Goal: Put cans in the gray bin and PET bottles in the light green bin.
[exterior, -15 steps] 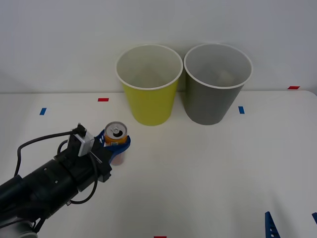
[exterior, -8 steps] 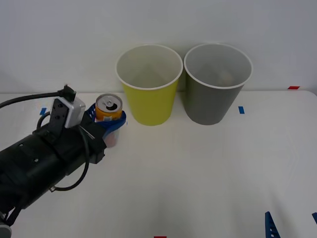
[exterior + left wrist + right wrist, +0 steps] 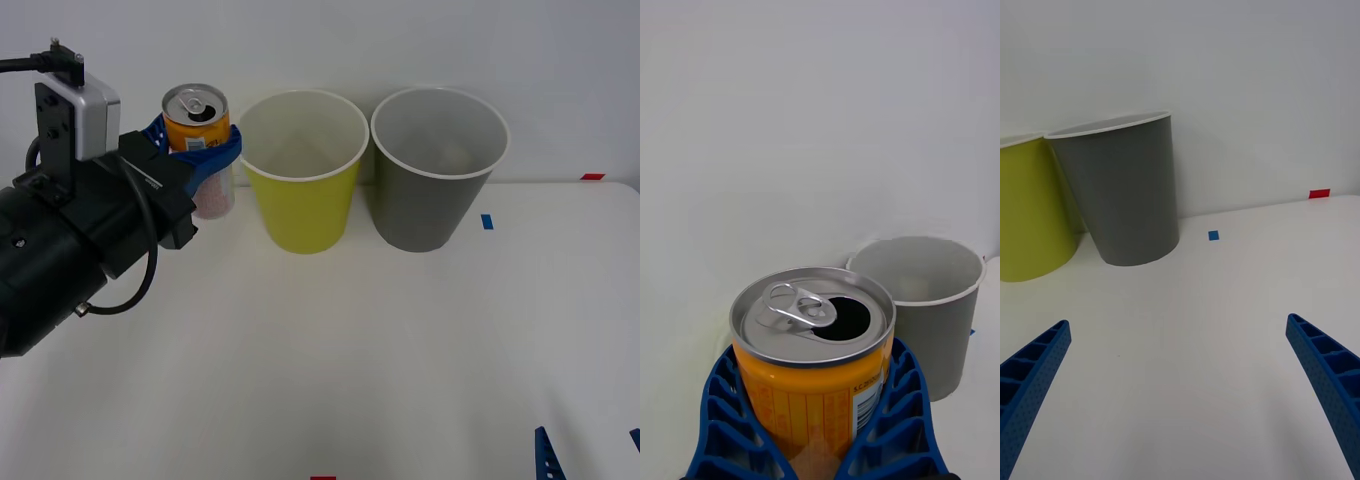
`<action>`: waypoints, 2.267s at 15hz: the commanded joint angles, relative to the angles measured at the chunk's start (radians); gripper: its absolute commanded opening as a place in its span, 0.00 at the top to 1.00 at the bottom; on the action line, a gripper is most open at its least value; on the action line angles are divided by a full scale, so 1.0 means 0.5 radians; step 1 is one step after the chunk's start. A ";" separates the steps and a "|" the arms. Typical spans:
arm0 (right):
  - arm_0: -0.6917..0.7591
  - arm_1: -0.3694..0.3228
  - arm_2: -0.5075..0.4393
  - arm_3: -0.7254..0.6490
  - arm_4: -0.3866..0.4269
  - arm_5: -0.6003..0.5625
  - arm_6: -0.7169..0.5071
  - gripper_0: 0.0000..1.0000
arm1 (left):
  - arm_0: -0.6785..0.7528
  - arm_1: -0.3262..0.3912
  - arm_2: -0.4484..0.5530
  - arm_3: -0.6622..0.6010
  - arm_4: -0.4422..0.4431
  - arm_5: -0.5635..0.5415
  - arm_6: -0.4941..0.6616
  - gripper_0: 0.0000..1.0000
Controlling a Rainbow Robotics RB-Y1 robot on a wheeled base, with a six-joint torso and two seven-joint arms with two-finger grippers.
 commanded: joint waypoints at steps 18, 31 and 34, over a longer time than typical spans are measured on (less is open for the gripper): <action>0.000 0.000 0.000 0.000 0.000 0.000 0.000 0.00 | -0.935 -0.236 -0.068 0.429 0.043 0.356 0.175 1.00; 0.000 0.000 0.000 0.000 0.000 0.000 0.000 0.00 | -1.616 -0.350 -0.595 1.273 -0.539 -0.006 0.678 1.00; 0.000 0.000 0.000 0.000 0.000 0.000 0.000 0.00 | -1.650 -0.448 -0.608 1.392 -0.573 -0.067 0.638 1.00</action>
